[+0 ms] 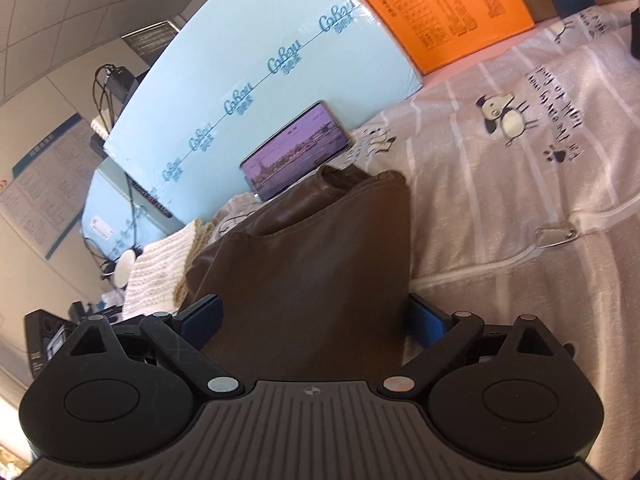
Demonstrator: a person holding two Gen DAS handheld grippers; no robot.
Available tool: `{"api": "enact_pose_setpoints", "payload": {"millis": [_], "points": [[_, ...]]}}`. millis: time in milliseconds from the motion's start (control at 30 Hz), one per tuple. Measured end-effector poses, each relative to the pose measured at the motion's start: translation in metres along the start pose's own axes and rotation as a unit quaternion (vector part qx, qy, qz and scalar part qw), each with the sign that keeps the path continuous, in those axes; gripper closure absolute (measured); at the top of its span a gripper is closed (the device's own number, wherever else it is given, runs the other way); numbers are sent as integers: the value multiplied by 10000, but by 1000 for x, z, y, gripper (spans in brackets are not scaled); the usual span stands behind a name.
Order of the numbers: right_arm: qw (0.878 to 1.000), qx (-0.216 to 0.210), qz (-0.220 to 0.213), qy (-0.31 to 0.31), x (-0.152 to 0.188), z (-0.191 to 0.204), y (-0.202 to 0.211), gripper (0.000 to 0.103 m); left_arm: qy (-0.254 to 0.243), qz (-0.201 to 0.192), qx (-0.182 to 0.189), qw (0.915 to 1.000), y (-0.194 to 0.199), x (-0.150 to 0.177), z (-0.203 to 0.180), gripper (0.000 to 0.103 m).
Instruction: Fold clothes
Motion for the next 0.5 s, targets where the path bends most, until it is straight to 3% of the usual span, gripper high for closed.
{"api": "enact_pose_setpoints", "payload": {"millis": [100, 300, 367, 467, 500], "points": [[9997, -214, 125, -29, 1, 2, -2, 4, 8, 35, 215, 9998, -5, -2, -1, 0], [9933, -1131, 215, -139, 5, 11, 0, 6, -382, 195, 674, 9968, -14, 8, -17, 0], [9938, -1081, 198, -139, 4, 12, 0, 8, -498, 237, 668, 9962, -20, 10, -19, 1], [9957, -815, 290, -332, 5, 7, -6, 36, -675, 112, 390, 9969, -26, 13, -28, 2], [9961, -747, 278, -389, 5, 4, -7, 48, -767, 48, 205, 9968, -28, 14, -30, 8]]}}
Point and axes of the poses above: each gripper's, at about its wrist camera, not at the fingertips, and y roughly against the way its jaws point, z to its left, x to its underside, the point moved 5 cm from there along -y, roughly the way its jaws point, and after that the axes turned 12 degrees about z, right-handed, at the moved point
